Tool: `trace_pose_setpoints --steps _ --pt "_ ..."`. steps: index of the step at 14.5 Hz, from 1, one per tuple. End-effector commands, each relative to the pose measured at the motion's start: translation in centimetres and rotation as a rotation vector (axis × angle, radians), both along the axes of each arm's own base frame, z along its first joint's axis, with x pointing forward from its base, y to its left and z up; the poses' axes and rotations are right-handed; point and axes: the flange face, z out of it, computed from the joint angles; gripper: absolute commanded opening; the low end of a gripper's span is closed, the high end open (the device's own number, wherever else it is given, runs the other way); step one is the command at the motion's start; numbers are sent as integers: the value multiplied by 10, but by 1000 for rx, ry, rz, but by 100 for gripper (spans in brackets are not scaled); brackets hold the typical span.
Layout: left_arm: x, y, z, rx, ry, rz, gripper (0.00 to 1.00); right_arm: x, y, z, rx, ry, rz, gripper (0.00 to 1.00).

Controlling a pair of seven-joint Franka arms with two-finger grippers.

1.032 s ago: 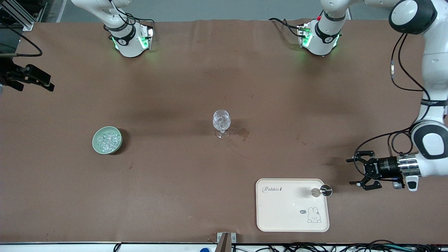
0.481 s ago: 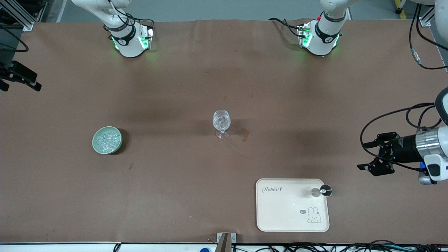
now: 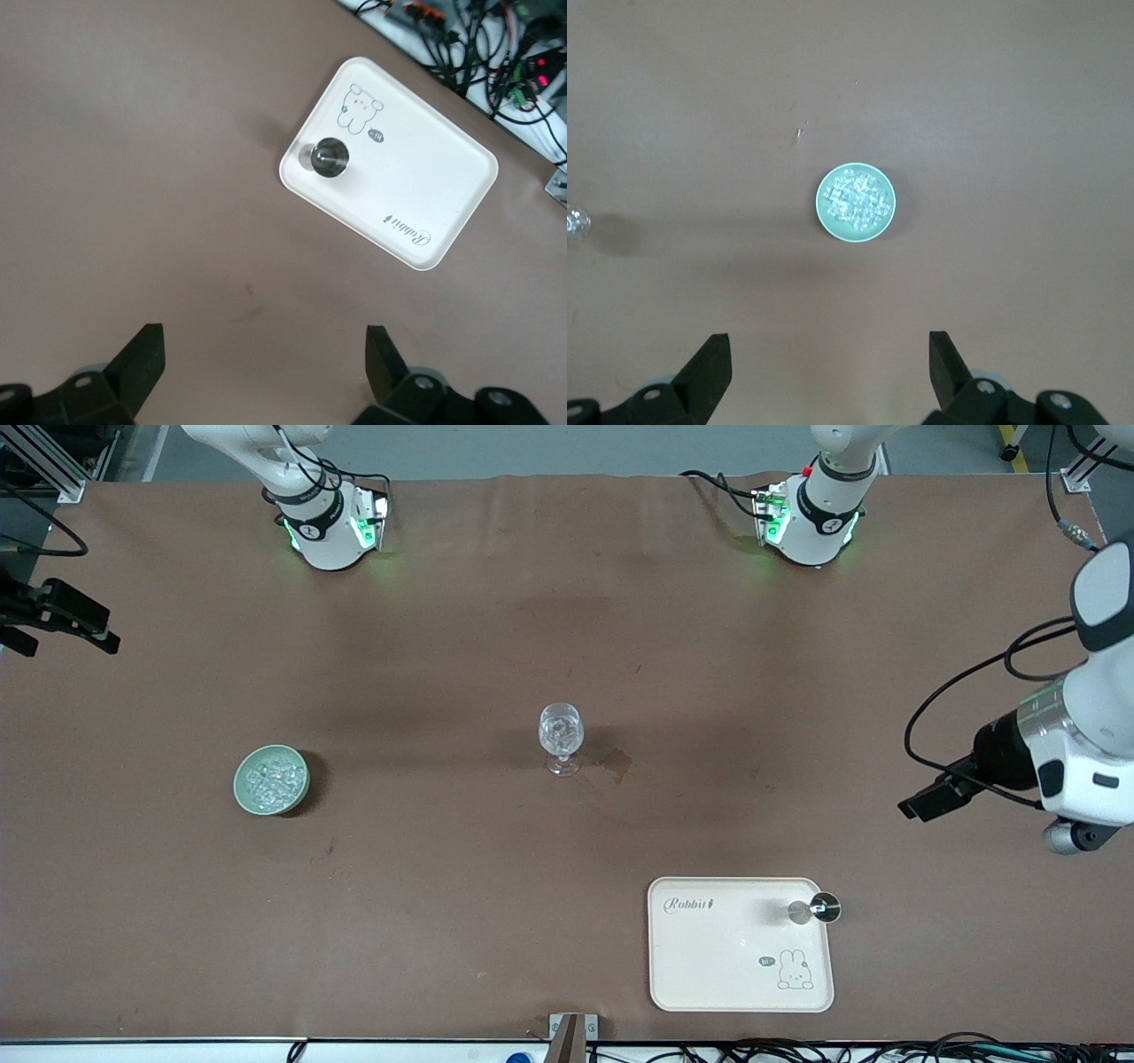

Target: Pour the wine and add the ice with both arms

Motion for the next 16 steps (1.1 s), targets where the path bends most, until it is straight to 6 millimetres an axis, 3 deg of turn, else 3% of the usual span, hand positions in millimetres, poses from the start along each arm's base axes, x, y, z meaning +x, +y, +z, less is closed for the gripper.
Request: trace_pose_setpoints --steps 1,5,7,11,16 --pt "-26 -9 37 125 -59 -148 100 -3 1 -2 4 17 24 98" --pt "-58 3 76 199 -48 -344 100 -4 1 -4 4 20 23 98" --pt "-80 10 84 177 -29 -394 100 -3 2 -3 4 19 24 98" --pt "-122 19 89 125 -26 -431 100 -4 2 -4 4 20 24 98" --pt "-147 13 89 129 -18 -459 100 -4 2 -4 4 22 23 98"
